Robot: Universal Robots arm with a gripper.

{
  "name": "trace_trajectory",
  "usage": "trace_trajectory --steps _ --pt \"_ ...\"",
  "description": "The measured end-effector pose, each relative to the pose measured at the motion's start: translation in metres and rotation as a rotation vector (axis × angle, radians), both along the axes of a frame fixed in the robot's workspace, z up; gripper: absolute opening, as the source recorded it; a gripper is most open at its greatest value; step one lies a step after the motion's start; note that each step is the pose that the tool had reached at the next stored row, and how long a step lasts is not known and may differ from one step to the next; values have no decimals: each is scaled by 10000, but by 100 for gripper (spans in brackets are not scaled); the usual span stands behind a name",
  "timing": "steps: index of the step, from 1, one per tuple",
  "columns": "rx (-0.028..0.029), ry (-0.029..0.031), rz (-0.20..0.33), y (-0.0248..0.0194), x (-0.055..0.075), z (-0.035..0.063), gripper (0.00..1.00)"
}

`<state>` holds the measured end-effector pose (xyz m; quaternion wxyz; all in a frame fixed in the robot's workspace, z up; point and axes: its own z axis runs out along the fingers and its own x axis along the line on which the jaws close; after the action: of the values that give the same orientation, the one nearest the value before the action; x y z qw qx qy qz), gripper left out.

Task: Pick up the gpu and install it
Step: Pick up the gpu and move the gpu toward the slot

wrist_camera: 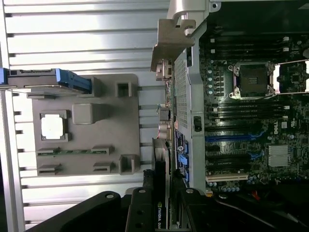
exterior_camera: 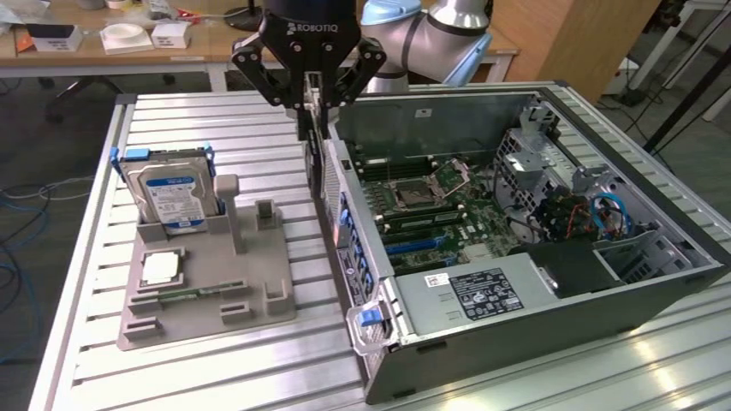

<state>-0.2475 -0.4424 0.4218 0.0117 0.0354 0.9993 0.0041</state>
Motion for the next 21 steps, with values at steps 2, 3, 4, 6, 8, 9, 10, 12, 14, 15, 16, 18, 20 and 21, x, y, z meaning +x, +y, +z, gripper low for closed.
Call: trace_trajectory --steps 2,3,4,6,8,9,10,12,14,15,16,18,20,21 --pt "-2 3 2 0 20 2 26" --pt "-1 2 1 0 38 1 26" --pt "0 1 1 0 54 0 26" --pt "-1 1 1 0 82 0 26" --pt "-1 2 -1 0 110 0 26" --pt "-1 1 0 0 122 0 26" --pt "-1 1 0 0 133 -1 26" --pt "-1 1 1 0 154 -1 26" --pt "-1 1 0 0 170 -1 26" --pt "-1 2 0 0 177 -2 26" --pt "-1 1 0 0 183 -2 26" --pt "-1 1 0 0 193 -2 26" --pt "0 1 0 0 201 -2 26" --pt "-1 1 0 0 205 -3 26"
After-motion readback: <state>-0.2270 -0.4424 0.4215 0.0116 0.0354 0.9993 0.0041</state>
